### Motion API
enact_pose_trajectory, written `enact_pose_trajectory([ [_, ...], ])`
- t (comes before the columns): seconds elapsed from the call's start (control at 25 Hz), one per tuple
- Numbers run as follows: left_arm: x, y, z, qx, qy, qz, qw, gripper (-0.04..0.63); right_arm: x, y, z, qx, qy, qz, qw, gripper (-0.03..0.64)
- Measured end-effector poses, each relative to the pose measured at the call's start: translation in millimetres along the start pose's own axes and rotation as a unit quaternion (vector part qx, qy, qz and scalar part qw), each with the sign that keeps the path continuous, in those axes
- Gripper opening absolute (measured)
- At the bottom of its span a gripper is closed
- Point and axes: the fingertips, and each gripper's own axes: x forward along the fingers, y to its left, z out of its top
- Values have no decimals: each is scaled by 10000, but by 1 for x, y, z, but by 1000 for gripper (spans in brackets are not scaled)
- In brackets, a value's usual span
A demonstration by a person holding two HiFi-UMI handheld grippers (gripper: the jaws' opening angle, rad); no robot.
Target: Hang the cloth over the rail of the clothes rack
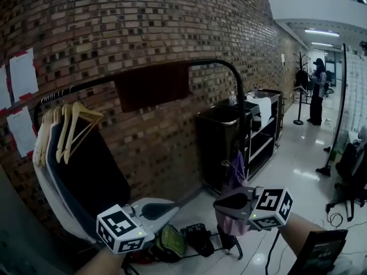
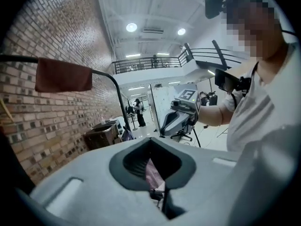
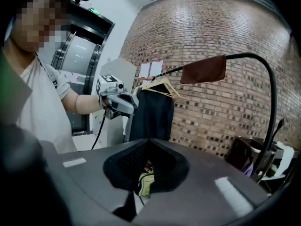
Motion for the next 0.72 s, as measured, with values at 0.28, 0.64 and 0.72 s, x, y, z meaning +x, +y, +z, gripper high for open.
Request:
enact_pose_trajectory([
  [0.28,-1,-81,-64,-696,-173,-192,9972,2,7,93,-65,808,-56,295,9963,2],
  [0.64,-80,-209,-155,-783,364,-366,9956,2,22,260,-112,1530,127,372,9874,2],
  [0.72,-103,-237,-163,-801,404,-351,9953,2,18,297,-107,1493,96,325,9882,2],
])
